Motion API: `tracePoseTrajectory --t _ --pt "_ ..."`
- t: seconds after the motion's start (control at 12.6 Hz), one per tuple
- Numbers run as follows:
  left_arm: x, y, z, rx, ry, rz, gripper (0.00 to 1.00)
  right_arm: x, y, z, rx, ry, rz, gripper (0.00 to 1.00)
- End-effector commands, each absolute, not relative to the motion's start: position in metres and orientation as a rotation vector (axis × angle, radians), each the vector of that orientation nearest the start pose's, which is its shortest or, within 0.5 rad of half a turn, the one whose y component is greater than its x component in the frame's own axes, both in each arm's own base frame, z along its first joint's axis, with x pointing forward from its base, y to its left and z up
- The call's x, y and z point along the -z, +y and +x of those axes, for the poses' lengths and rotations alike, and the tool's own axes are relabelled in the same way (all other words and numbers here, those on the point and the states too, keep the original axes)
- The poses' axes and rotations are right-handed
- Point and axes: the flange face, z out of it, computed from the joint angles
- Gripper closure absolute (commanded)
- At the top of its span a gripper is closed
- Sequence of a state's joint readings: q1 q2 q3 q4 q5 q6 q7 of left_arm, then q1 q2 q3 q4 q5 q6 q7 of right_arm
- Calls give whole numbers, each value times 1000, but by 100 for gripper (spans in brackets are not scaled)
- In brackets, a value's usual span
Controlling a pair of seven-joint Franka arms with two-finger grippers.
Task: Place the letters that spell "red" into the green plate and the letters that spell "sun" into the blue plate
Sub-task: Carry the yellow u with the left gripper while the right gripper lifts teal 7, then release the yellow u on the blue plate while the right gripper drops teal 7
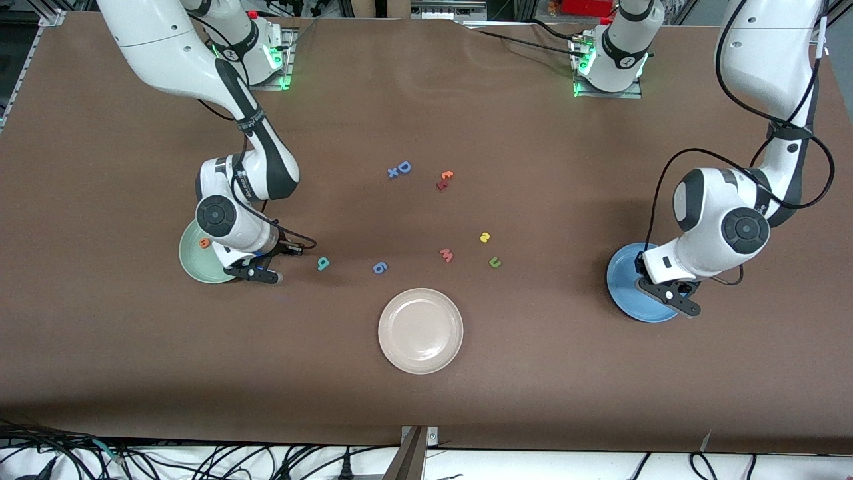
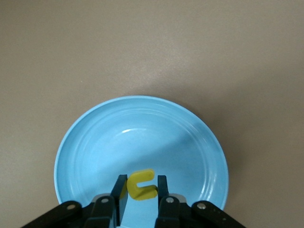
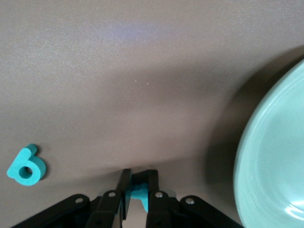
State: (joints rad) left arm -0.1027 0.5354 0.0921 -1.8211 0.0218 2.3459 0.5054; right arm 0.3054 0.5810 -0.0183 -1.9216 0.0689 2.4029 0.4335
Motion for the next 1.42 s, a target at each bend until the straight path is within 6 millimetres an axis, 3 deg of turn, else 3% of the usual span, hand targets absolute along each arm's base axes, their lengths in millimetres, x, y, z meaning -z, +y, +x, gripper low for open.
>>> tracePoseTrajectory --t 0.0,0.08,0.24,0.4,0.55,0.79,1.11,1.27,1.35 --pt "-240 5 657 -52 852 -2959 0 -181 170 582 -193 316 -3137 100" --pt "-239 15 656 -43 808 -3000 0 -195 168 583 -230 313 -3142 100" --pt "-238 8 655 -41 796 -3026 0 -236 149 596 -297 302 -3157 100" --pt "-239 2 655 -41 790 -3033 0 -266 118 610 -374 268 -3171 100" --pt "-238 -16 654 -42 765 -3065 0 -276 81 617 -414 221 -3177 100" --pt "-237 -57 651 -65 576 -3122 0 -253 29 618 -443 154 -3175 100" --pt "-236 -143 631 -152 259 -3133 0 -204 19 611 -380 156 -3193 100" --pt "-235 -176 620 -177 171 -3124 0 -198 19 609 -390 153 -3194 83" --pt "-234 -194 615 -178 118 -3121 0 -198 19 609 -390 153 -3194 68"
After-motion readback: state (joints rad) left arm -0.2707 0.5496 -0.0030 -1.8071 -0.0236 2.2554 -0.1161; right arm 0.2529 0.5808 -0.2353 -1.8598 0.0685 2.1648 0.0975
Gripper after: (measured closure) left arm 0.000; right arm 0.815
